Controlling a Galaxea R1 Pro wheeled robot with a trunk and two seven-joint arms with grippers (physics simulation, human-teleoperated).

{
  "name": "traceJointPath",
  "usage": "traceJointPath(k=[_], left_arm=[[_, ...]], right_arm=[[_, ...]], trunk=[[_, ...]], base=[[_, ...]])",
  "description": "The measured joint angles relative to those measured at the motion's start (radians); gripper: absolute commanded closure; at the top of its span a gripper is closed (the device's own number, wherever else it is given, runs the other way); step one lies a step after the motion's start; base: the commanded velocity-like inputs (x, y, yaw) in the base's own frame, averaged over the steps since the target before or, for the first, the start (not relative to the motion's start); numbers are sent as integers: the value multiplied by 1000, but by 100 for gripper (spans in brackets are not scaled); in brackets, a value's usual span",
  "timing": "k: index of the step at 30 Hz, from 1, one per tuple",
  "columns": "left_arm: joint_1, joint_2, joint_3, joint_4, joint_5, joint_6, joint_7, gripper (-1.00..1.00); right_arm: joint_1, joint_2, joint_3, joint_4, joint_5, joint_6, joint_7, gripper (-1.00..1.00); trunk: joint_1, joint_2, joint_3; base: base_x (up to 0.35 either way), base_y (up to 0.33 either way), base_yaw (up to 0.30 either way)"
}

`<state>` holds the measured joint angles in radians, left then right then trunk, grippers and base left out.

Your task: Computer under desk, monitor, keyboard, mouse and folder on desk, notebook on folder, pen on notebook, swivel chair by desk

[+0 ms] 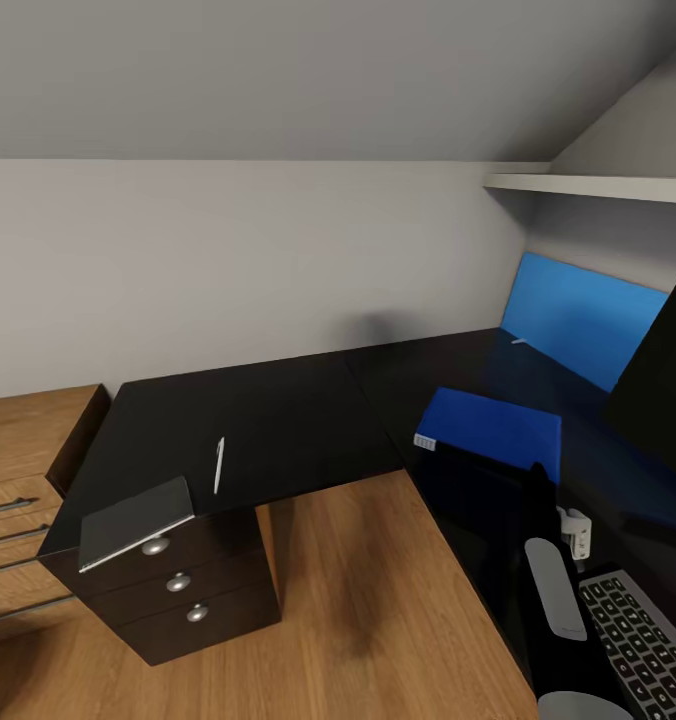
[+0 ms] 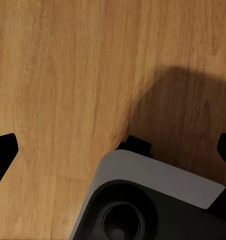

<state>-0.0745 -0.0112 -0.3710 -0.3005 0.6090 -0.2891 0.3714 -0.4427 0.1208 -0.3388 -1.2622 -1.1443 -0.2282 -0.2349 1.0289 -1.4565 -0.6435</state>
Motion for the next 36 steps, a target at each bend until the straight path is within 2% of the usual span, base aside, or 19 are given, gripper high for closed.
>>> traceJointPath(k=[8,14,27,36], left_arm=[[0,0,0,0,0,0,0,-100],[0,0,-1,0,0,-1,0,-100],[0,0,-1,0,0,0,0,-100],[0,-2,1,0,0,-33,0,-100]], right_arm=[[1,-4,0,-1,-1,9,4,100],[2,-6,35,-1,0,14,6,100],[3,-6,43,1,5,10,0,100],[3,-6,47,10,6,11,-79,100]], trunk=[[0,0,0],[0,0,0],[0,0,0],[0,0,0]], base=[[0,0,-6],[0,0,0],[0,0,0],[71,0,0]])
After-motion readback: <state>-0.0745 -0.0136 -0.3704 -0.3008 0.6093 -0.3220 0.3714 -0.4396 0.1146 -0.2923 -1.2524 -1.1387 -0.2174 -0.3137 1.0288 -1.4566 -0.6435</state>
